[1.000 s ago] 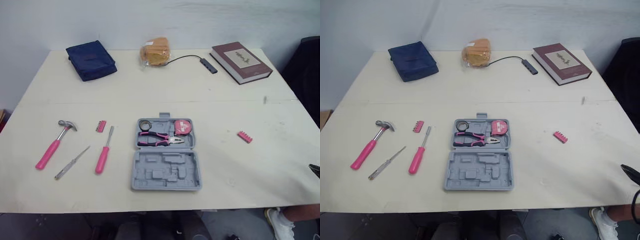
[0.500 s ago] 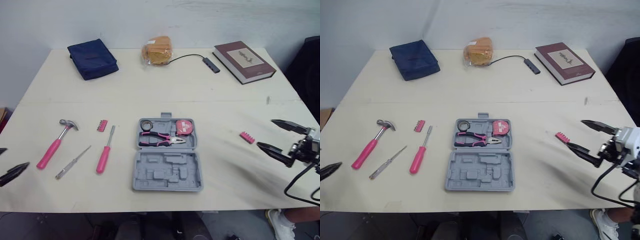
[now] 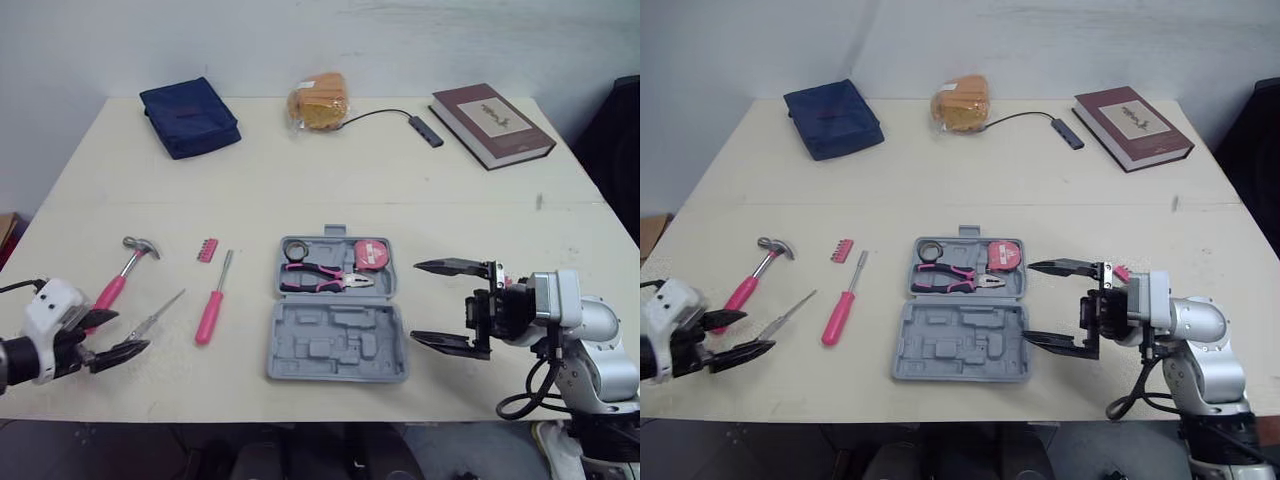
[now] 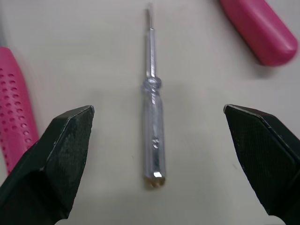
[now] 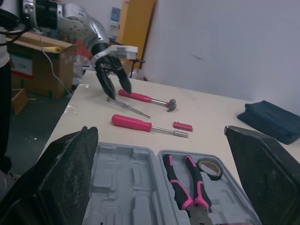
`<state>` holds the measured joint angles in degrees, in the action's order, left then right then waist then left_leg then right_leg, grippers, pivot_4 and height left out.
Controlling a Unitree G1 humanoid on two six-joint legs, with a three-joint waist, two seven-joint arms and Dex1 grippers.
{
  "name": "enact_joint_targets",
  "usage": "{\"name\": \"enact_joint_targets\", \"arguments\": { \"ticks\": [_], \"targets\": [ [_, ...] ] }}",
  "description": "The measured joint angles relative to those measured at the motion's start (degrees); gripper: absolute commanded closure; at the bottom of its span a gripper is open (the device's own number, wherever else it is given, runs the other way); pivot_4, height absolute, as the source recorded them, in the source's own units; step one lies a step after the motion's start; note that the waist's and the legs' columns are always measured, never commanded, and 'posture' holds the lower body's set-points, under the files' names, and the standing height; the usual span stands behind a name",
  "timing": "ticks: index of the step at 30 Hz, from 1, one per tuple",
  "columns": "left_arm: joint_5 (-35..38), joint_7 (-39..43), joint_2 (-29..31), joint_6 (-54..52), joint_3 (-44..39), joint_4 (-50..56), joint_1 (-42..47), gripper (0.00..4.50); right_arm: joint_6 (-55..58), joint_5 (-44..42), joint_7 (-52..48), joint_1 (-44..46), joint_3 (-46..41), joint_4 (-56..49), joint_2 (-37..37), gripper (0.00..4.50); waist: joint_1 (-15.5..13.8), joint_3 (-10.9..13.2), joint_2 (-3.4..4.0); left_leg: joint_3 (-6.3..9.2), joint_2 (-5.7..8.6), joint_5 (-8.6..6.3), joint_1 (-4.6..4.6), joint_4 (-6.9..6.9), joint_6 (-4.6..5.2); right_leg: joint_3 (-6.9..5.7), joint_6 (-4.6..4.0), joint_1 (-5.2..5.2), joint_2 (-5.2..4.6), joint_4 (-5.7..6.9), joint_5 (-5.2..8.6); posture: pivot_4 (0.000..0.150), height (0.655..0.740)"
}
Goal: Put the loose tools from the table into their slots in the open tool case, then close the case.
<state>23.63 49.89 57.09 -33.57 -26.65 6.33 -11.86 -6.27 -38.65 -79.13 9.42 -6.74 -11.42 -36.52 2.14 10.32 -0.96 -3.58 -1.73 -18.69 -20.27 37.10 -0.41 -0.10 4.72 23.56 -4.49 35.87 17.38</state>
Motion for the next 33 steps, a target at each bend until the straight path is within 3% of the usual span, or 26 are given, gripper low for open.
{"name": "enact_joint_targets", "arguments": {
  "ticks": [3,11,22,27,29,33],
  "targets": [
    [-2.93,-2.82,-0.89,-0.07,3.53,-0.09,0.78,0.87,0.09,0.83,0.50,-0.16,0.17,-0.11,0.00,0.00,0.05,0.00,0.00,-0.05,-0.01,0.00,0.00,0.00,0.00,0.04,0.00,0.02,0.02,0.01,0.00,0.150,0.7400],
    [-3.85,-3.15,-3.04,1.69,5.20,0.32,1.27,4.48,-1.10,2.48,1.18,-0.20,-0.07,0.91,0.27,0.00,-0.42,-0.20,0.33,-0.03,0.00,0.04,0.10,0.01,0.00,0.04,-0.02,-0.04,0.00,0.08,0.01,0.150,0.7400],
    [-2.16,-2.89,-6.56,4.95,3.55,0.06,5.17,4.48,-5.67,4.33,0.93,-2.00,-1.03,5.04,0.33,0.00,-0.59,-0.18,0.26,0.01,0.01,0.05,0.01,0.09,0.02,-0.04,-0.01,-0.05,0.01,0.07,0.00,0.150,0.7400],
    [2.95,1.12,-5.21,5.75,2.66,8.49,10.66,4.48,-6.41,4.83,0.91,-3.31,-3.00,6.05,-1.48,0.00,-0.57,-0.16,0.17,0.03,0.04,0.04,-0.06,0.10,0.04,-0.07,0.01,-0.06,-0.03,-0.01,-0.01,0.150,0.7400],
    [4.24,2.31,-4.05,4.23,5.29,12.01,14.81,4.48,-5.93,5.05,0.91,-4.10,-3.53,6.42,-2.95,0.00,-0.57,-0.16,0.17,0.03,0.04,0.04,-0.06,0.12,0.03,-0.07,0.02,-0.06,0.02,0.01,-0.01,0.150,0.7400],
    [5.83,4.97,-2.18,-1.85,18.17,19.10,27.69,4.48,-4.03,5.13,1.79,-4.03,-5.29,5.97,-5.47,0.00,-0.67,-0.15,0.18,-0.03,0.07,0.05,-0.01,0.19,0.03,0.01,0.09,-0.15,0.14,0.06,-0.05,0.150,0.7400]
  ]
}}
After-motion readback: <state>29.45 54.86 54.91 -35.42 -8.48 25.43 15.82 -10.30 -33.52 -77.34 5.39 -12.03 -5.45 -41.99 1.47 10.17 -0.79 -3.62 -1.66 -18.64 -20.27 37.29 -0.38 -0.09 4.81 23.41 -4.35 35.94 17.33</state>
